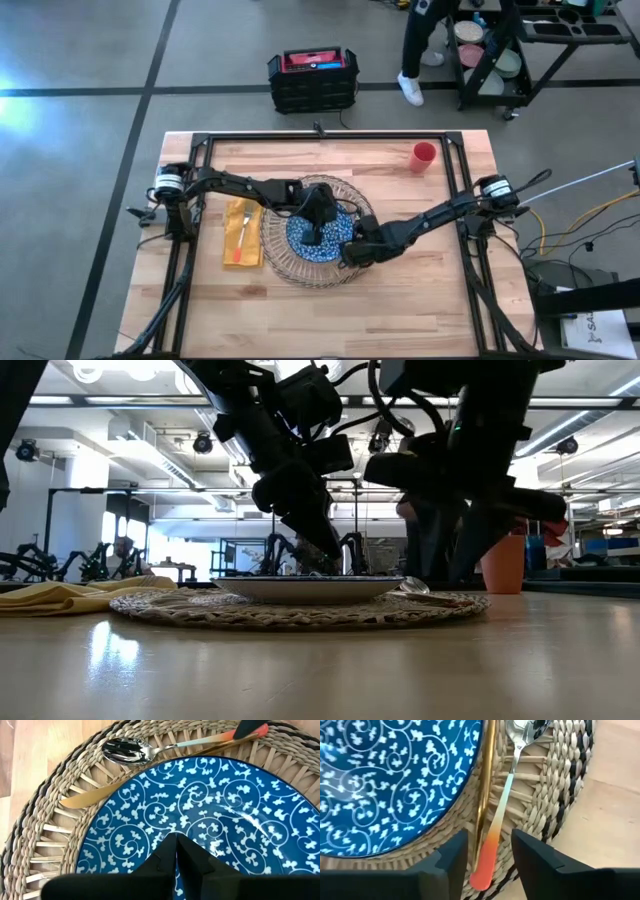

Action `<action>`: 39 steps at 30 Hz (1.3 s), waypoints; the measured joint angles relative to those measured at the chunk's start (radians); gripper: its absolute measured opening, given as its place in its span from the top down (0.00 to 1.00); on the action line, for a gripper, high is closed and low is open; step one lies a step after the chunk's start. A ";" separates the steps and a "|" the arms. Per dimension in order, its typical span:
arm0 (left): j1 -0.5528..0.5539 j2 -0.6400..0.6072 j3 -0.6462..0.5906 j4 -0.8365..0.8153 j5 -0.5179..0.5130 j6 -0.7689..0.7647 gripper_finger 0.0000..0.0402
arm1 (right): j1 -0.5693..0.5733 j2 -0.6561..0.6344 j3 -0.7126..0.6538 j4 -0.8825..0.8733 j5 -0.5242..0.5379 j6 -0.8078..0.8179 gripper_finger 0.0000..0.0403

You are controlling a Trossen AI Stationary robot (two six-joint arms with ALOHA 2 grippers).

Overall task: Set table place
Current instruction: Put the golden knife on the brown table mat, then move the orange cup to the top right of the table

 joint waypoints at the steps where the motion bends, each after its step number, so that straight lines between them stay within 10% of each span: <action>1: 0.000 0.000 0.000 0.000 0.000 0.000 1.00 | 0.008 0.000 0.000 -0.001 0.002 0.008 0.67; 13: 0.000 0.000 -0.001 -0.009 0.000 -0.006 1.00 | 0.046 0.029 0.000 0.039 0.008 0.011 0.99; 30: 0.000 0.000 -0.002 -0.016 0.000 -0.007 1.00 | 0.062 0.051 0.037 0.084 -0.024 -0.055 1.00; 39: 0.000 0.000 -0.002 -0.015 0.000 -0.007 1.00 | 0.024 -0.018 0.178 -0.306 0.134 -0.253 0.99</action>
